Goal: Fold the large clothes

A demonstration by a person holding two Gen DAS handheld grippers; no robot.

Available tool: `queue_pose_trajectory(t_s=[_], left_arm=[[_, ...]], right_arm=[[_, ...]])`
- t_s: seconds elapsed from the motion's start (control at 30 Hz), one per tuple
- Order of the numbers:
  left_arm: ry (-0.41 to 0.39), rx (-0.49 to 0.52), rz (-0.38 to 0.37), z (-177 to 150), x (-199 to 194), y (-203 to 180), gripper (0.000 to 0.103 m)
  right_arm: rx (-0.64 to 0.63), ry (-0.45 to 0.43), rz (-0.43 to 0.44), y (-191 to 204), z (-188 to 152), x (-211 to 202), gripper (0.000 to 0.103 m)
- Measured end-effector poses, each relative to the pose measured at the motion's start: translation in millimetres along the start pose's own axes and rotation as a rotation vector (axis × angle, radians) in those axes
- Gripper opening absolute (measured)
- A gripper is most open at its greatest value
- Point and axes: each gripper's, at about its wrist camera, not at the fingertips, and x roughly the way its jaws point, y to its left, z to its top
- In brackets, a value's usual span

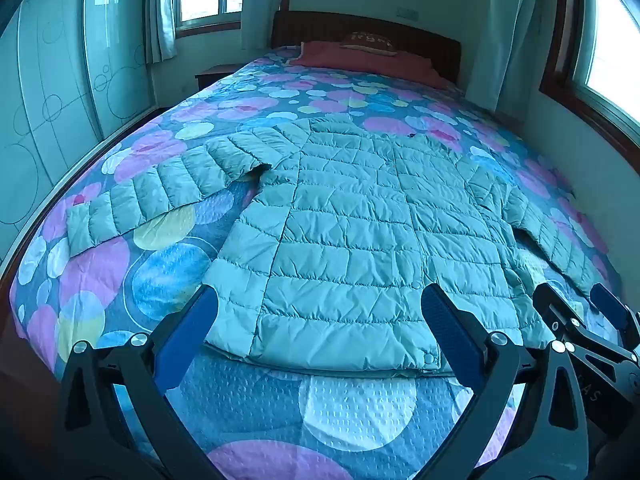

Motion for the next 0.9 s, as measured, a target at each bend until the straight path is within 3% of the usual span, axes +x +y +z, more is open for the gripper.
queue_pose_trajectory(t_s=[0.9], left_arm=[[0.013,0.006,0.002,-5.2,1.2,-0.3,0.101]], right_arm=[[-0.002,0.007,-0.002,0.9,-0.8,0.3,0.098]])
